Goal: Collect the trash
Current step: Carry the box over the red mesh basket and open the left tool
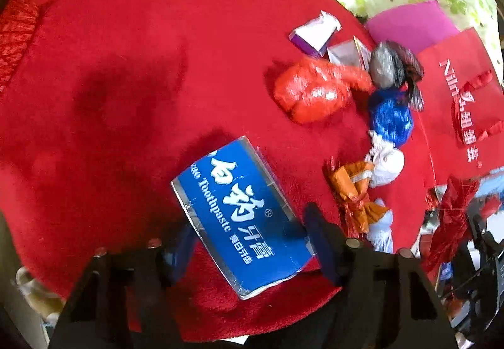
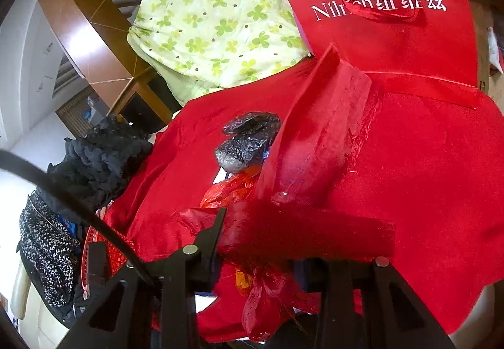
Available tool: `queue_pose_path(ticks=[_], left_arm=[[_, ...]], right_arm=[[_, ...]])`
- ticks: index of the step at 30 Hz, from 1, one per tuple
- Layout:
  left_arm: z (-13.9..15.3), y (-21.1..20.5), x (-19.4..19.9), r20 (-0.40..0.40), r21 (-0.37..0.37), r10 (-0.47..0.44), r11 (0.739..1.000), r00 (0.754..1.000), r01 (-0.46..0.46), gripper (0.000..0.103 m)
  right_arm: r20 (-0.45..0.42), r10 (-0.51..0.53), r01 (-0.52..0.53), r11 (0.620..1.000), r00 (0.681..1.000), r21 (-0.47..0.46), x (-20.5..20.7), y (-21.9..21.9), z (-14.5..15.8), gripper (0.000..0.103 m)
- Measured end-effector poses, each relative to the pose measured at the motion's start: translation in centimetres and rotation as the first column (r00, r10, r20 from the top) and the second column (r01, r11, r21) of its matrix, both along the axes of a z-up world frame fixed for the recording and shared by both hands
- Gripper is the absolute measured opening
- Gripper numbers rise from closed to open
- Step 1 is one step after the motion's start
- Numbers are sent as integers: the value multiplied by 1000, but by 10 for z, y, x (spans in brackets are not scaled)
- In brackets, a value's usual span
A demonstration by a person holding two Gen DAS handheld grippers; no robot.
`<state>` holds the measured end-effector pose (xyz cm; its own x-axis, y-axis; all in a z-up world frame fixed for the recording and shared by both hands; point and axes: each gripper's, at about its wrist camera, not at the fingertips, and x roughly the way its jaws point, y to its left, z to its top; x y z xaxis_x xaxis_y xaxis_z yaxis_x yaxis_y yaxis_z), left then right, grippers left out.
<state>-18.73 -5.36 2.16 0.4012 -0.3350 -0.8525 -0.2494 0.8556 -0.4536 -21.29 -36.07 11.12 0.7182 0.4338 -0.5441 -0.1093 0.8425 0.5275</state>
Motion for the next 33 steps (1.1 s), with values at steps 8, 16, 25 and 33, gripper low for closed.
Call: queue_pose_path(ticks=[8,16,25,33], left_arm=[[21,2,-3,106,43,-69,997,992,64,43],[53,39,-8,193,107,-43,994,980,23,20],[122,81,-51,384,164,-14,985,923,-53,18],[225,179,-113,574,314,79,898,815,-308,19]], right_arm=[[29,14,-13,1000,999,-21,0,10,8,38],[76,93,-89,994,993,-56,8,57,33,38],[113,206,-197,976,972,-88,10,109,55,38],[180,406,-412,911,896,-4,30,212,105,38]])
